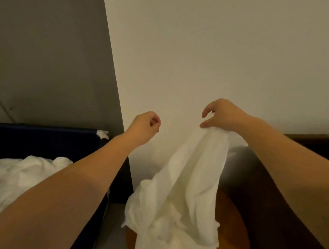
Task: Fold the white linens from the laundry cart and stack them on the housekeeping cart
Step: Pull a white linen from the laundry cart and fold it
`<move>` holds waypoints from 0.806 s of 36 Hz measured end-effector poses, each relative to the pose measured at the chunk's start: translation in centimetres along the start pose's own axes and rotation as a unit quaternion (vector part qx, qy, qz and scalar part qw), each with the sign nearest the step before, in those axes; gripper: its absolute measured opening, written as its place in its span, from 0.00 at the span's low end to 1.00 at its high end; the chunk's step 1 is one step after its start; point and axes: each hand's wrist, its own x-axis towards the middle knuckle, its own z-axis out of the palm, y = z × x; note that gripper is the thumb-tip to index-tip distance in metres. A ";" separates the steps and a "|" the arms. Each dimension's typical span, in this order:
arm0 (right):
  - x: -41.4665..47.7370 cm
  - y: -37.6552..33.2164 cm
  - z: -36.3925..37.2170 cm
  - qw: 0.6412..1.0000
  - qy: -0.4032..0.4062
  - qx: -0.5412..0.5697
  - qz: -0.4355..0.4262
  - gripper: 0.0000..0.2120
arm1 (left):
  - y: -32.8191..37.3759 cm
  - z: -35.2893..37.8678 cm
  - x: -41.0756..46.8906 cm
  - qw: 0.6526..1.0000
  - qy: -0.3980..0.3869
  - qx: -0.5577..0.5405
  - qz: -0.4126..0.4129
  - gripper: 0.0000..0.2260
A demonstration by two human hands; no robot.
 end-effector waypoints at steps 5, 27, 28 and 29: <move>0.5 3.5 2.9 0.996 -0.057 -0.042 0.062 0.18 | -6.3 4.1 -2.5 0.997 -0.030 0.012 -0.075 0.02; -4.7 15.2 24.0 0.950 -0.248 -0.063 0.177 0.22 | -25.4 24.5 -18.9 0.932 -0.185 0.056 -0.305 0.23; -5.0 15.5 24.5 0.950 -0.247 -0.053 0.181 0.22 | -25.7 25.0 -19.1 0.932 -0.186 0.061 -0.307 0.25; -5.4 15.8 25.0 0.950 -0.248 -0.046 0.183 0.21 | -25.9 25.3 -19.2 0.929 -0.189 0.072 -0.309 0.26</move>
